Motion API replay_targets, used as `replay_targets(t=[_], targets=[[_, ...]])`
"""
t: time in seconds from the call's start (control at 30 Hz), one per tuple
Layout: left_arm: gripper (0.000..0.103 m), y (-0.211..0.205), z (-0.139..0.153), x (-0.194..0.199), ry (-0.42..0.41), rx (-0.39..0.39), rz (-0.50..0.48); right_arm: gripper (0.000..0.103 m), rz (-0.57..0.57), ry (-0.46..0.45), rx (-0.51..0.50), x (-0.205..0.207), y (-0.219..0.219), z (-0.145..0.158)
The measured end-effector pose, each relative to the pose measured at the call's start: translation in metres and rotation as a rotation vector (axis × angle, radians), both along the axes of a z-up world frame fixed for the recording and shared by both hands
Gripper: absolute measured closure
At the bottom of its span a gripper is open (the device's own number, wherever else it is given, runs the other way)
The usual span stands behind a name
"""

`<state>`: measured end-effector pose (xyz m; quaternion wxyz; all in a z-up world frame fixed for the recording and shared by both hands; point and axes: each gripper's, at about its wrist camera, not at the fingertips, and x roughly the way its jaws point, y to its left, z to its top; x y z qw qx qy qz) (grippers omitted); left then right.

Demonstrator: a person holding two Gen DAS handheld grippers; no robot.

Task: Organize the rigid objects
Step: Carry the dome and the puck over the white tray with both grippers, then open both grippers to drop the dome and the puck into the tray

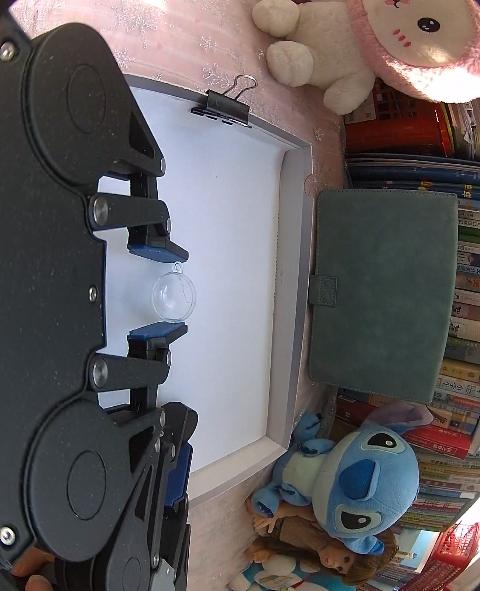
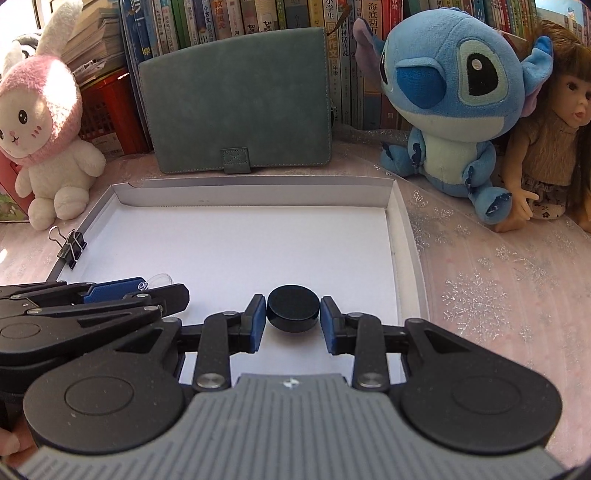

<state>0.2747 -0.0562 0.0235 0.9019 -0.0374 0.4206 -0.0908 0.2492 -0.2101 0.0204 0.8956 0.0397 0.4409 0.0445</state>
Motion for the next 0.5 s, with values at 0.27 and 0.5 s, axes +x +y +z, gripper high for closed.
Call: replay_targets(t=[0.27, 0.5], targets=[[0.070, -0.0047, -0.0025, -0.0023, -0.022, 0.036, -0.018, 0.066, 0.011, 0.007, -0.014, 0.0009, 0.0026, -0.0026], [0.070, -0.0065, -0.0029, -0.0031, -0.033, 0.050, -0.027, 0.065, 0.017, -0.001, -0.016, 0.0011, 0.0026, -0.0030]])
